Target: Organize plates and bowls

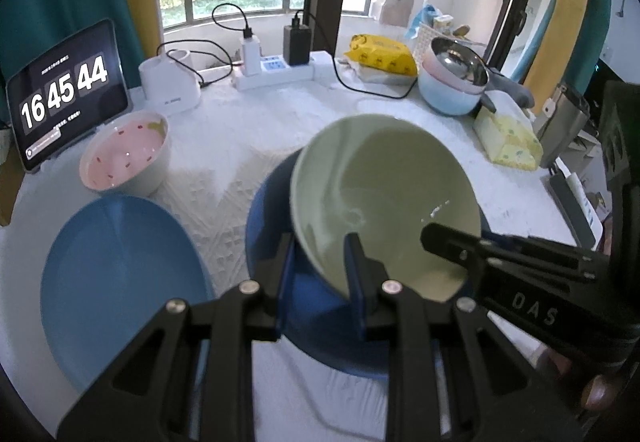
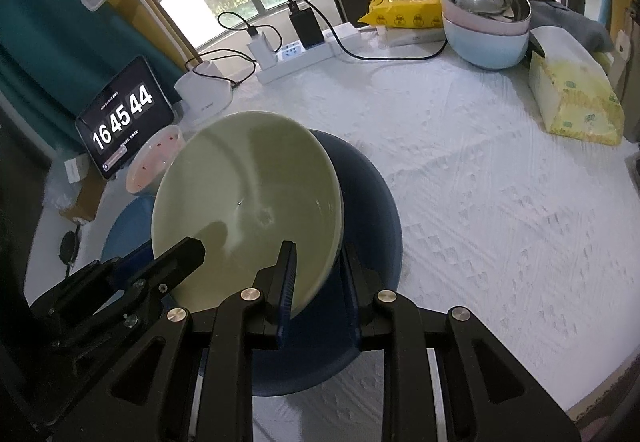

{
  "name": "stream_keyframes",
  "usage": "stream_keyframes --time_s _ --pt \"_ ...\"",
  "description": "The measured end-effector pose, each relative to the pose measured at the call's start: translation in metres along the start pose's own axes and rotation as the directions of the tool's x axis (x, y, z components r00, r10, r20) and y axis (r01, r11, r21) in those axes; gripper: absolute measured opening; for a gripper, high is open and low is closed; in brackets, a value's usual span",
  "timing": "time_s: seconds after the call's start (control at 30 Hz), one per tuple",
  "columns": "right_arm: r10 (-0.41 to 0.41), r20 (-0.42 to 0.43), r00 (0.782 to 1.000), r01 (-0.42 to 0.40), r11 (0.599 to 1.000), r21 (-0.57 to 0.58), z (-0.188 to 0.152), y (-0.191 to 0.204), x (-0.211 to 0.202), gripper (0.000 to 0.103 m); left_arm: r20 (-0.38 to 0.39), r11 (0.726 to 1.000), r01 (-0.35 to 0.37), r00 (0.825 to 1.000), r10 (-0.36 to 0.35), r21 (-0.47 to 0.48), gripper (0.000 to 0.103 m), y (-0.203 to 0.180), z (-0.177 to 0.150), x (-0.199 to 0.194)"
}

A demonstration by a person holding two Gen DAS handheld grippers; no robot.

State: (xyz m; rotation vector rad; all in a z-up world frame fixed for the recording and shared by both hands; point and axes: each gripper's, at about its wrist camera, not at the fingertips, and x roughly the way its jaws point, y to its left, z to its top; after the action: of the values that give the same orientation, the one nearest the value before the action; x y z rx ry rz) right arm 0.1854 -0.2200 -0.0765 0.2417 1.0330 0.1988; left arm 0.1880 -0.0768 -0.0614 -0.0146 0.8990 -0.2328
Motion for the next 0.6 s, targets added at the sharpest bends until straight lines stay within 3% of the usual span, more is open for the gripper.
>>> stream_keyframes --time_s 0.6 --pt "-0.076 -0.019 0.997 0.074 0.993 -0.097 0.0000 0.0063 0.0061 0.025 -0.011 0.999 -0.008 1.000 0.009 0.038 0.025 -0.0026 -0.0101 -0.0017"
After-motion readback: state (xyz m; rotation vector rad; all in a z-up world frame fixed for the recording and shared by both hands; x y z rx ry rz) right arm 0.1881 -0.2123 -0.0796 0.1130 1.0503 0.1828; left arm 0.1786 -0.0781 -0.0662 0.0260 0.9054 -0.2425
